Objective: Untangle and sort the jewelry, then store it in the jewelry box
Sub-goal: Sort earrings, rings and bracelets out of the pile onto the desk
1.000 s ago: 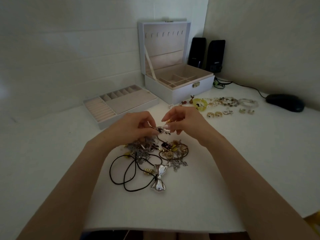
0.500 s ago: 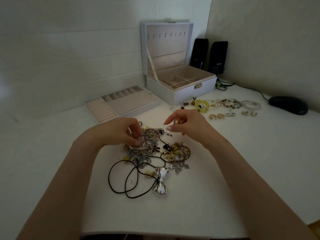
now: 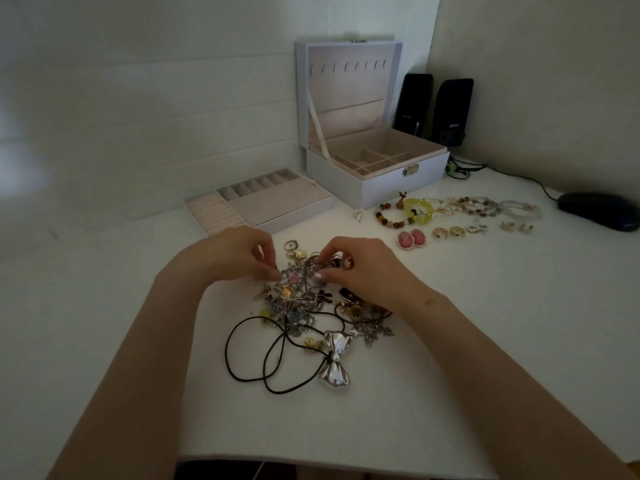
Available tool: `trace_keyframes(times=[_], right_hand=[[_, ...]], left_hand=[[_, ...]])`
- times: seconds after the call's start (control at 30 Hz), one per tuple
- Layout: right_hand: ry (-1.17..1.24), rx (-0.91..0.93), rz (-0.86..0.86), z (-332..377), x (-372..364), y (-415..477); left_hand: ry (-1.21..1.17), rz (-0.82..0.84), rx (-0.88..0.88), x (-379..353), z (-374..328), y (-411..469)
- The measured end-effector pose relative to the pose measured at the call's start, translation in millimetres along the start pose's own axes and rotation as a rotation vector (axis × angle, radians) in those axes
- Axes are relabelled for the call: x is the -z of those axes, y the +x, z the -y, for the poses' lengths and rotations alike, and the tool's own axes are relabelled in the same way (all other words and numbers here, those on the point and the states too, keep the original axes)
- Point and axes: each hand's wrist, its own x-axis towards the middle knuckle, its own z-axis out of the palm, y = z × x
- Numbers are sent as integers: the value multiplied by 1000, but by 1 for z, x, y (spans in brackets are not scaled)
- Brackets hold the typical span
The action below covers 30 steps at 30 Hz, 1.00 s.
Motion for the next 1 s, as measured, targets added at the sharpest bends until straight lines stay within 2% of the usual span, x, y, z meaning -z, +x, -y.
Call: trace_keyframes(times=[0.1,0.17,0.23,0.37,0.5,0.73,1.0], right_hand=[[-20,-19,-42,-4,4,-1],[28,5,2,-2,6,-2],[60,75,59,2,6,-3],[29,181,54,12,-7,-2],[-71,193,50,20,-19,0],[358,21,9,11,-5,1],[519,-85,2,11,2,0]], left_hand=[[-65,119,-46,5,-3,-4],[-20,230,-55,5,-6,-7],[16,265,-53,2,-8,-8],[23,240,-83,2,-9,-7],[-40,212,-133,1,-9,-7],[-322,-4,-225,0,-15,-2],[-346,-109,-305,-3,-21,-2]])
